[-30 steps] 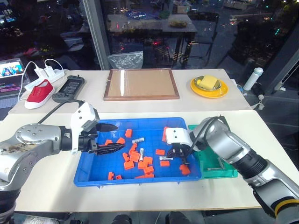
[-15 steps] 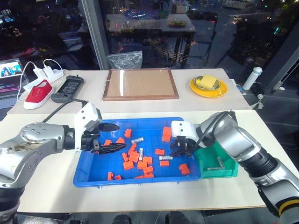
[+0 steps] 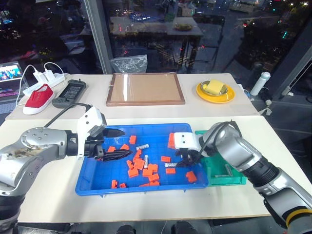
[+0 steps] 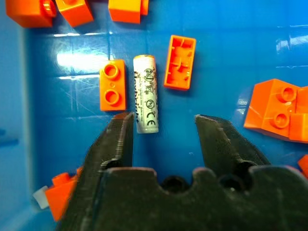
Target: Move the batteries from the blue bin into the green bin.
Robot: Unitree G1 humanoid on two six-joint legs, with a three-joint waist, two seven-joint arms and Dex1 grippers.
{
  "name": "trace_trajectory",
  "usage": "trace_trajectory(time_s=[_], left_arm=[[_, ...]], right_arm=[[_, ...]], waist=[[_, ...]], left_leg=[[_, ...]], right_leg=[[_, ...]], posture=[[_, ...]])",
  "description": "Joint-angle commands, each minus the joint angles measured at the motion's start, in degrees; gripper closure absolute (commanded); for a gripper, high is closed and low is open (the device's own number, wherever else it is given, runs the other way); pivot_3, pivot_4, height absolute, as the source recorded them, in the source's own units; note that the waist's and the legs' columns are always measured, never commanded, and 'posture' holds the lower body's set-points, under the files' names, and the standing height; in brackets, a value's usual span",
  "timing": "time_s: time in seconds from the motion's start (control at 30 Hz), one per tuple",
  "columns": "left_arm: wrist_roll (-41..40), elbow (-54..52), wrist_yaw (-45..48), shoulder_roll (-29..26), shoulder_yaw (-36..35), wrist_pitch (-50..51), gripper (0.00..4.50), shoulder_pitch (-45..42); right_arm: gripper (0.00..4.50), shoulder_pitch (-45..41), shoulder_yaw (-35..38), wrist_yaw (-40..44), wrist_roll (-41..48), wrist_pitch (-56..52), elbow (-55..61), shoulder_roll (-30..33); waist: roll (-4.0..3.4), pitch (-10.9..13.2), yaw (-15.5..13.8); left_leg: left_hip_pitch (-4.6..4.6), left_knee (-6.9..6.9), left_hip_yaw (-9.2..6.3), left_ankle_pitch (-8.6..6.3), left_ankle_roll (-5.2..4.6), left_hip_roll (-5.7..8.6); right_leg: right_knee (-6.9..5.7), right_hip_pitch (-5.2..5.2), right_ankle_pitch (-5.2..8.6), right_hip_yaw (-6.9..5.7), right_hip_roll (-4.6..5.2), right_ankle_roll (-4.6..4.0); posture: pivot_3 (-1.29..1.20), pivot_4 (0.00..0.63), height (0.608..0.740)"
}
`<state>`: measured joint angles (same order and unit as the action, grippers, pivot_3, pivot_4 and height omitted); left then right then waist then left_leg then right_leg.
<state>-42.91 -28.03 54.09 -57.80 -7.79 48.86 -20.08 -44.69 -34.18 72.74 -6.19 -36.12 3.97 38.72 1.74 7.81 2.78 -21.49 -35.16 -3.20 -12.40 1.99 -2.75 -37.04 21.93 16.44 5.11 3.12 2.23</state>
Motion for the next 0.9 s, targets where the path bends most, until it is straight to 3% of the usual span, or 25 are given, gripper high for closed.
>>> trace_trajectory(time_s=[0.03,0.43,0.6,0.8,0.9], left_arm=[[-0.4,-1.1,0.0,-0.8,-1.8,-0.2,0.55,-0.5],[-0.2,-1.0,-0.4,-0.1,-1.1,-0.3,0.55,-0.9],[0.1,-1.0,-1.0,0.4,-0.7,-0.7,0.55,-0.8],[0.2,-1.9,-2.1,1.1,-1.4,-0.8,0.55,0.3],[0.2,-2.4,-2.6,1.3,-1.7,-1.0,0.55,1.2]], right_arm=[[4.38,2.0,-2.3,0.4,-1.0,-0.1,0.0,-0.7],[4.46,-2.7,1.2,0.3,-2.7,-0.3,1.6,-0.6],[3.03,-7.5,1.9,1.6,-2.9,0.7,3.2,0.2],[0.93,-11.4,0.4,4.9,-3.7,1.6,5.7,1.8],[0.93,-12.9,-1.1,8.3,-3.1,0.7,6.0,1.4]], waist=[[0.00,0.0,0.0],[-0.05,0.0,0.0],[-0.22,0.2,-0.1],[-0.23,0.2,-0.3],[-0.28,0.2,-0.2]], left_leg=[[0.01,0.00,0.00,0.00,0.00,0.00],[-0.03,0.01,0.02,0.00,0.00,0.00],[-0.27,0.00,0.02,0.00,0.00,0.01],[-0.33,0.04,0.00,-0.01,0.00,0.02],[-0.33,0.04,0.00,-0.01,0.00,0.01]], right_leg=[[0.00,0.00,0.00,0.00,0.00,0.00],[0.00,0.05,0.00,0.02,0.00,0.00],[-0.03,0.26,0.00,0.02,0.00,0.00],[0.05,0.27,0.00,0.00,0.03,0.00],[0.05,0.27,0.00,0.00,0.03,-0.01]], posture=[[0.00,0.150,0.740],[0.00,0.150,0.740],[0.00,0.150,0.740],[0.00,0.150,0.740],[0.00,0.150,0.740]])
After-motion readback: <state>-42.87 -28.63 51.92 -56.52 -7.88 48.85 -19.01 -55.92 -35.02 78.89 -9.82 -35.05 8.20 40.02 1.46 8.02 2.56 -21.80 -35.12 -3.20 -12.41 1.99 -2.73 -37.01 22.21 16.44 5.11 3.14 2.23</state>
